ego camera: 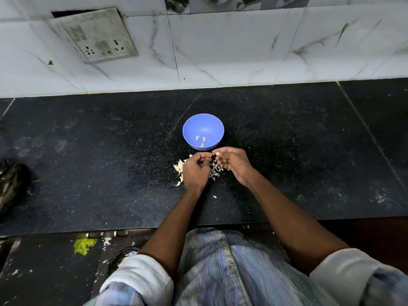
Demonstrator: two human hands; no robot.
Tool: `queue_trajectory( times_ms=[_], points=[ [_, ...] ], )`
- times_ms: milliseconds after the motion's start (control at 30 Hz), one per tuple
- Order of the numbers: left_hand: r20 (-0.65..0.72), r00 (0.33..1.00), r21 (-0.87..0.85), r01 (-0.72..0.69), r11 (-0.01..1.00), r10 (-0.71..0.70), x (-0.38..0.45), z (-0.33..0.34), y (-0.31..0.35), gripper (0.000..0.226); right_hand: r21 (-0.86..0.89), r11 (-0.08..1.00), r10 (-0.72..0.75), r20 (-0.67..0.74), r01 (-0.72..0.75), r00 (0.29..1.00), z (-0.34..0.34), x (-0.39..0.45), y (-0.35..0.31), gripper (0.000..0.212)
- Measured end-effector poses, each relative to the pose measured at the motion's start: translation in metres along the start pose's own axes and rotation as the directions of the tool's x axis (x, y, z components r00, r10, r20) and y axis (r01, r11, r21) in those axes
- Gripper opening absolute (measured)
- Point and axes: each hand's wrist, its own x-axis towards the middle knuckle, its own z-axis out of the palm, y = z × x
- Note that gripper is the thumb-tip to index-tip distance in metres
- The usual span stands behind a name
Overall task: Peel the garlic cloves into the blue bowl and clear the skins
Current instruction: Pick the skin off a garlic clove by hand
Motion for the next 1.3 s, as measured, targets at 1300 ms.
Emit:
queue_trajectory(
  times_ms=[1300],
  points=[
    [0.031, 0.998, 0.113, -0.054, 0.992, 0.051, 0.002, -0.015, -0.023, 0.030, -0.681, 0.638, -0.616, -0.172, 0.360, 0.769, 0.047, 0.015, -0.030, 0.008]
  ],
)
